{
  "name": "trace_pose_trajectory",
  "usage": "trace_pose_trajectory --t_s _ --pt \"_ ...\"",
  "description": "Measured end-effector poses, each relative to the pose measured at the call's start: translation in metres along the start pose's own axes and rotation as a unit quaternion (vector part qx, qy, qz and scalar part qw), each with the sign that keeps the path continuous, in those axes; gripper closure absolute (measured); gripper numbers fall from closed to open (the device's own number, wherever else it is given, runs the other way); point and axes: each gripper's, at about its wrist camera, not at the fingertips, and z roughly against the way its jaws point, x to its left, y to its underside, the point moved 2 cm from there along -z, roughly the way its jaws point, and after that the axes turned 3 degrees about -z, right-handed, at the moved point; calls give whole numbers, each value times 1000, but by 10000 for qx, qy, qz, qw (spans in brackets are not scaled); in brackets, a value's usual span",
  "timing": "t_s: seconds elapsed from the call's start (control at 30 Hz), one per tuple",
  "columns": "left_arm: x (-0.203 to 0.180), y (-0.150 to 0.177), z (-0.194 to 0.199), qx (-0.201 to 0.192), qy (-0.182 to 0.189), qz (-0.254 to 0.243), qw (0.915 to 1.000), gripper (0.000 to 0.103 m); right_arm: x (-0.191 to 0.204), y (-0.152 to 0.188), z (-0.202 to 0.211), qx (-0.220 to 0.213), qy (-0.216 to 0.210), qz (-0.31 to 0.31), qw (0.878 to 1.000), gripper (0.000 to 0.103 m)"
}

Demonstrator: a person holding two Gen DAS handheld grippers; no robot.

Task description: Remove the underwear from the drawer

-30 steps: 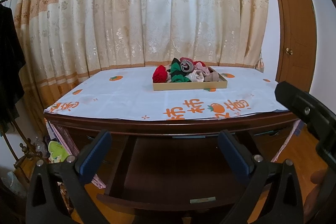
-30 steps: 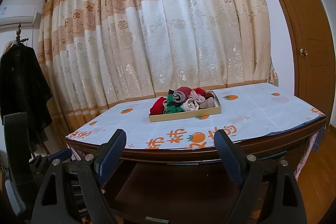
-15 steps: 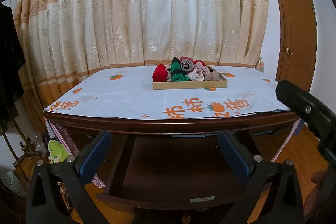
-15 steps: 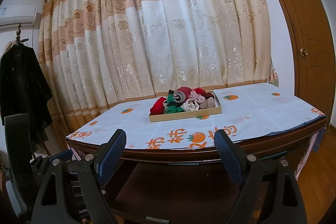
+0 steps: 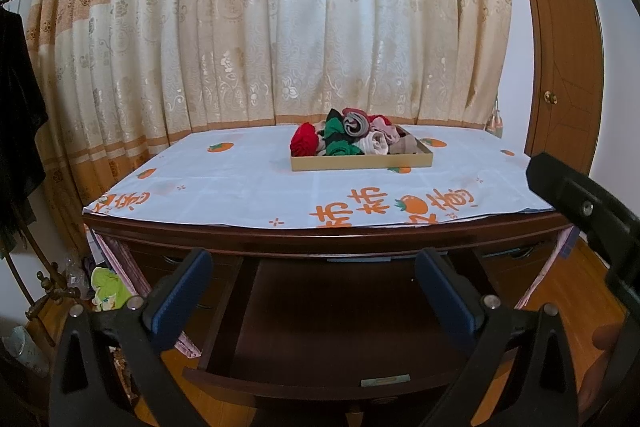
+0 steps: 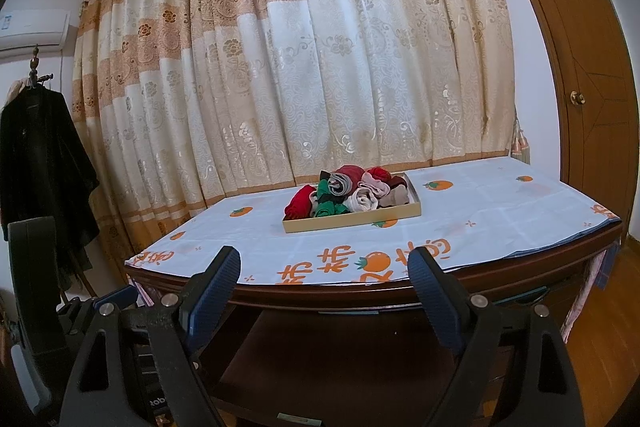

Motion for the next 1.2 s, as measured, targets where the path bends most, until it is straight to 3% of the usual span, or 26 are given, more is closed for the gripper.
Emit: trace_pose_trajectory --t_s 0.97,1.2 --pt "-1 2 -1 1 -10 25 10000 0 2 0 0 -2 12 0 10000 15" --pt "6 3 -2 76 -175 158 9997 0 3 1 0 -16 20 7 10000 15"
